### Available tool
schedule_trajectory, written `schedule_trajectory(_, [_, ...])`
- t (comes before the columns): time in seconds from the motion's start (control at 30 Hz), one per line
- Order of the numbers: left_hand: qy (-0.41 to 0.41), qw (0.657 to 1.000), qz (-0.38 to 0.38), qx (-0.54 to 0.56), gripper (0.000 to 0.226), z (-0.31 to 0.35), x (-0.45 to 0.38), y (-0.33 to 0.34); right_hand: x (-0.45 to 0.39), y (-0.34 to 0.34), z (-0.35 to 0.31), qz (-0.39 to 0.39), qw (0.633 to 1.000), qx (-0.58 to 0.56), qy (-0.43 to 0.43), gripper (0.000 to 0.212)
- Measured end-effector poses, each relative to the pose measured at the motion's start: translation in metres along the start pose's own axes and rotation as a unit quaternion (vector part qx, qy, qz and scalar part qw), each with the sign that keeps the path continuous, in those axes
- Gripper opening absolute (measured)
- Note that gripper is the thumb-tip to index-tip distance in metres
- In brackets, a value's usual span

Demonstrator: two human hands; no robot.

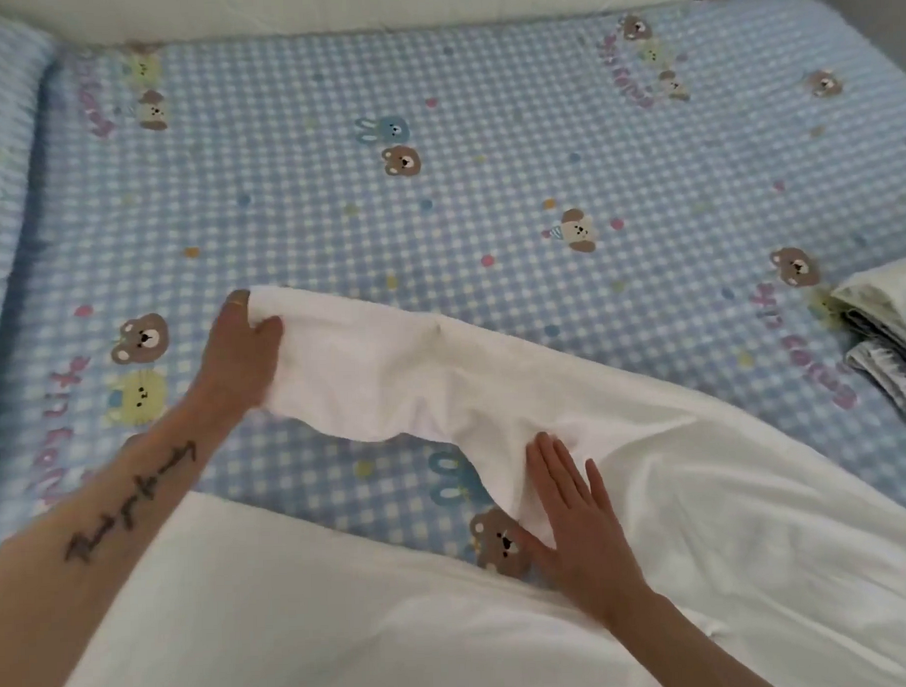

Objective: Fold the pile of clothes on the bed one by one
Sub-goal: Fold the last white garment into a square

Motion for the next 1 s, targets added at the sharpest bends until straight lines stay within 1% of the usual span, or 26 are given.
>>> schedule_trajectory(0.03, [0.031,0.998,-0.045,-0.041,0.028,-0.002,-0.027,-0.018,0.000,0.001,0.000,-0.005,1.000,-0.007,-0.017,0.076])
schedule_trajectory(0.07, [0.044,0.992,-0.091,-0.073,0.025,-0.006,-0.051,-0.032,-0.001,0.001,0.000,-0.002,0.999,-0.019,-0.030,0.075])
schedule_trajectory(0.13, [0.042,0.979,-0.157,-0.126,0.024,-0.015,-0.082,-0.047,-0.004,-0.003,0.001,0.026,0.997,-0.058,-0.040,0.070])
schedule_trajectory(0.23, [0.028,0.961,-0.194,-0.194,0.040,-0.036,-0.096,-0.042,-0.022,-0.008,0.003,0.069,0.994,-0.082,-0.031,0.064])
schedule_trajectory(0.33, [0.008,0.941,-0.222,-0.255,0.043,-0.065,-0.084,-0.024,-0.048,-0.002,0.004,0.031,0.998,-0.056,0.003,0.073])
schedule_trajectory(0.4, [0.004,0.947,-0.212,-0.243,0.041,-0.080,-0.079,-0.014,-0.065,0.008,0.007,-0.006,0.999,-0.029,0.017,0.082])
schedule_trajectory(0.43, [0.010,0.952,-0.202,-0.231,0.040,-0.084,-0.083,-0.011,-0.073,0.010,0.007,-0.014,1.000,-0.016,0.018,0.082])
schedule_trajectory(0.53, [0.031,0.958,-0.159,-0.238,0.038,-0.082,-0.109,-0.010,-0.086,0.002,0.005,0.008,0.999,-0.041,0.015,0.071])
schedule_trajectory(0.6, [0.025,0.957,-0.113,-0.265,0.038,-0.076,-0.126,-0.010,-0.092,-0.008,0.005,0.060,0.991,-0.113,0.036,0.066])
schedule_trajectory(0.63, [0.017,0.950,-0.087,-0.300,0.039,-0.073,-0.129,-0.008,-0.095,-0.015,0.005,0.107,0.984,-0.136,0.041,0.061])
schedule_trajectory(0.7, [0.035,0.910,-0.058,-0.409,0.045,-0.065,-0.121,0.011,-0.106,-0.028,0.006,0.205,0.971,-0.116,0.029,0.047])
schedule_trajectory(0.73, [0.068,0.894,-0.058,-0.439,0.046,-0.062,-0.113,0.026,-0.115,-0.034,0.008,0.240,0.966,-0.091,0.031,0.043])
schedule_trajectory(0.77, [0.109,0.888,-0.050,-0.444,0.045,-0.058,-0.104,0.039,-0.125,-0.039,0.012,0.260,0.962,-0.071,0.050,0.039])
schedule_trajectory(0.8, [0.148,0.892,-0.035,-0.426,0.043,-0.055,-0.098,0.048,-0.137,-0.043,0.017,0.256,0.960,-0.062,0.090,0.034])
schedule_trajectory(0.83, [0.184,0.898,-0.011,-0.399,0.040,-0.048,-0.098,0.055,-0.150,-0.046,0.025,0.223,0.963,-0.066,0.138,0.029])
schedule_trajectory(0.87, [0.217,0.903,0.022,-0.370,0.036,-0.039,-0.102,0.059,-0.162,-0.046,0.031,0.158,0.968,-0.074,0.179,0.027])
schedule_trajectory(0.9, [0.245,0.906,0.039,-0.344,0.032,-0.029,-0.111,0.063,-0.173,-0.042,0.036,0.082,0.974,-0.077,0.198,0.027])
schedule_trajectory(0.93, [0.259,0.914,0.029,-0.312,0.028,-0.020,-0.122,0.067,-0.179,-0.039,0.038,0.017,0.978,-0.076,0.192,0.028])
schedule_trajectory(0.97, [0.258,0.924,-0.017,-0.282,0.026,-0.013,-0.132,0.074,-0.183,-0.036,0.040,-0.029,0.981,-0.073,0.175,0.027])
schedule_trajectory(1.0, [0.250,0.917,-0.106,-0.291,0.028,-0.011,-0.141,0.084,-0.184,-0.035,0.043,-0.064,0.982,-0.074,0.160,0.025])
Point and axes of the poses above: each hand's wrist, its own x-axis away from the middle knuckle, its own y-axis out of the palm, z = x × y, the point moved 3 cm from there along -x, towards the middle knuckle, and after that the axes turned 6 degrees about y, right-handed, at the moved point
